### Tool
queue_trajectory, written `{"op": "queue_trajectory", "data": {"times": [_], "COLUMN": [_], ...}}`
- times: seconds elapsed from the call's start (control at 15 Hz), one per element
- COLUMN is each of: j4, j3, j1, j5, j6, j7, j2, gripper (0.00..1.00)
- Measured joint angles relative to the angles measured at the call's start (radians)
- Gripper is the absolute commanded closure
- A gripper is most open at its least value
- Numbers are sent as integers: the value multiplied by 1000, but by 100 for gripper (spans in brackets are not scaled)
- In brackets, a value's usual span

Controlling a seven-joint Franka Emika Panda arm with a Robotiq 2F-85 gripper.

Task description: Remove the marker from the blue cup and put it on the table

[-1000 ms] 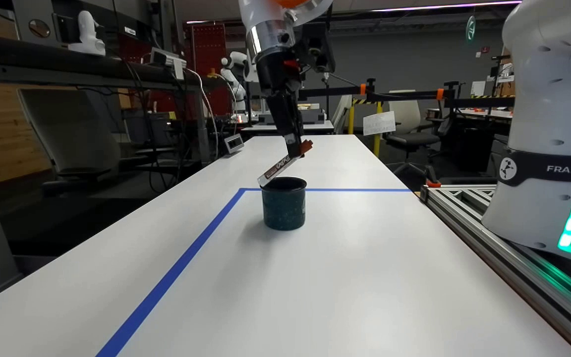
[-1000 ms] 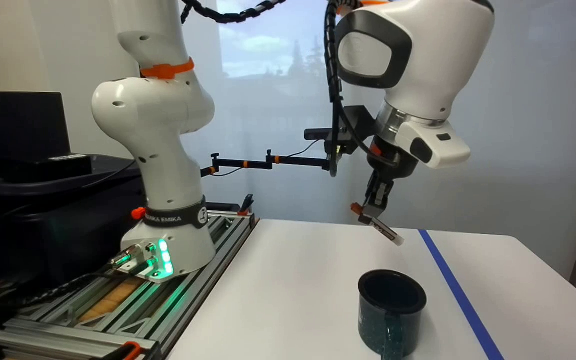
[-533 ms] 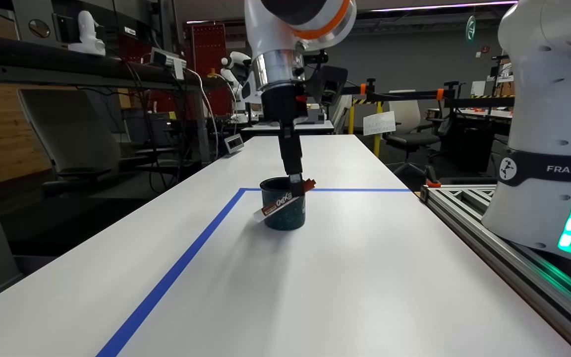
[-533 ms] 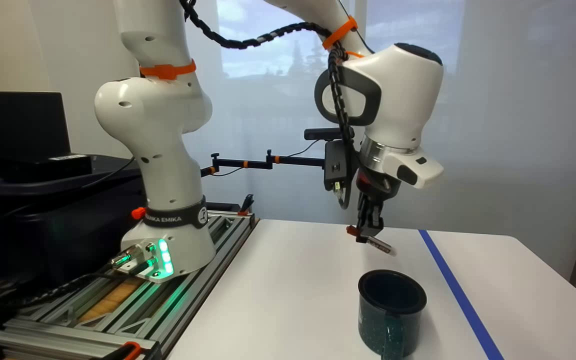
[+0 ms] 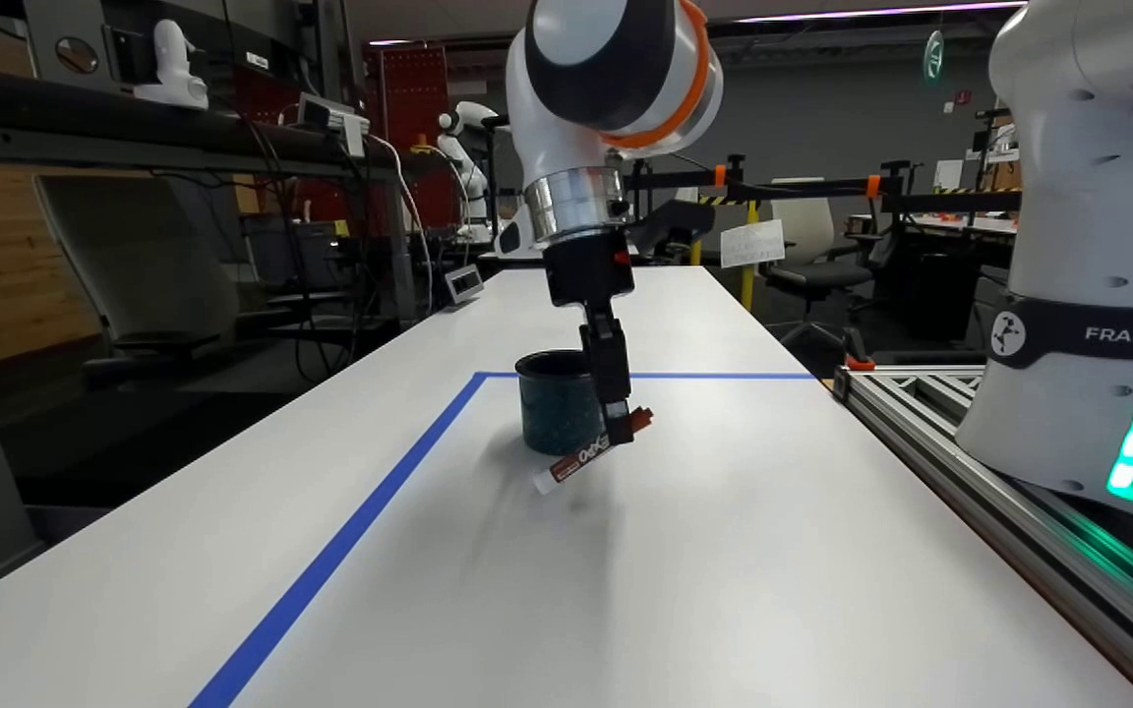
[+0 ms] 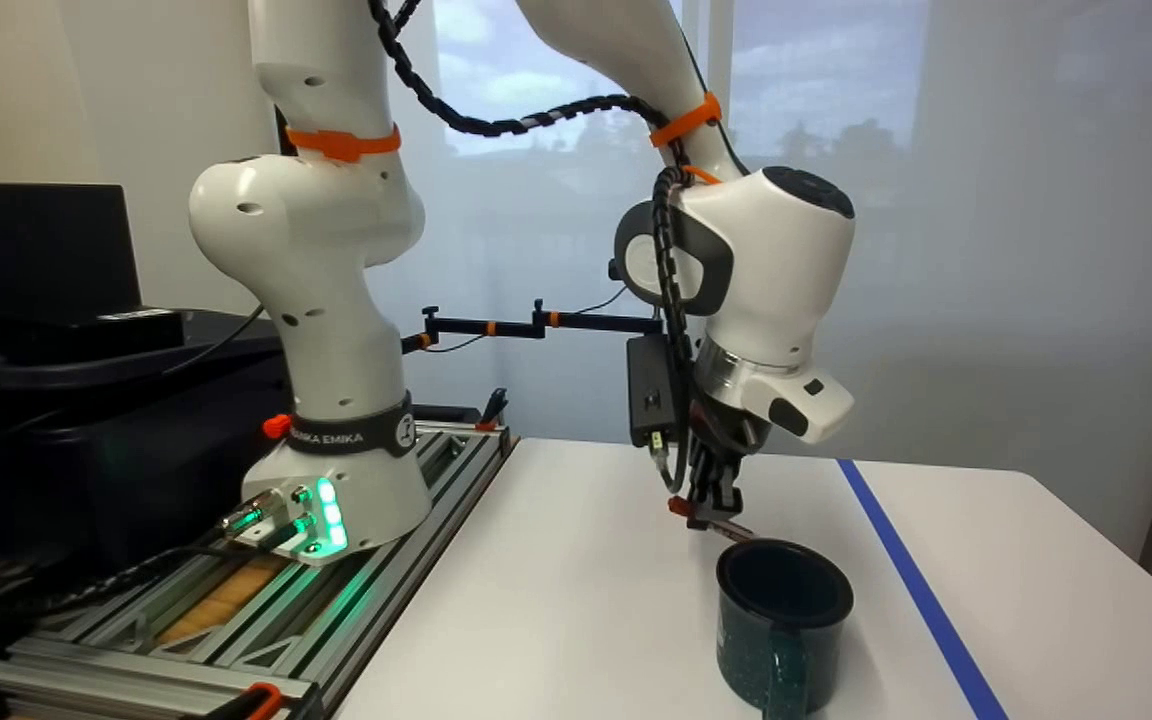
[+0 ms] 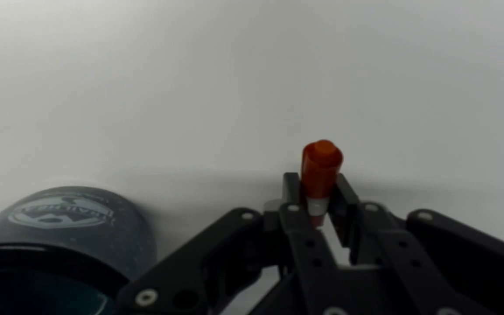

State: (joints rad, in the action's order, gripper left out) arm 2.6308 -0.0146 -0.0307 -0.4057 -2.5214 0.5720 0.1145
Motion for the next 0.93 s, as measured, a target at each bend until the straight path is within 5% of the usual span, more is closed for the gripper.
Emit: {"op": "queue_trajectory", "data": {"times": [0.47, 0.53, 0.67, 0.93], "j4": [2, 2, 2, -1], "j3": [26, 30, 39, 51], "j1": [-17, -19, -22, -22], "j5": [20, 24, 38, 67], "j6": [-80, -86, -87, -87], "j7": [21, 21, 19, -5], "j2": [82, 88, 92, 89], "gripper": [95, 55, 48, 16]}}
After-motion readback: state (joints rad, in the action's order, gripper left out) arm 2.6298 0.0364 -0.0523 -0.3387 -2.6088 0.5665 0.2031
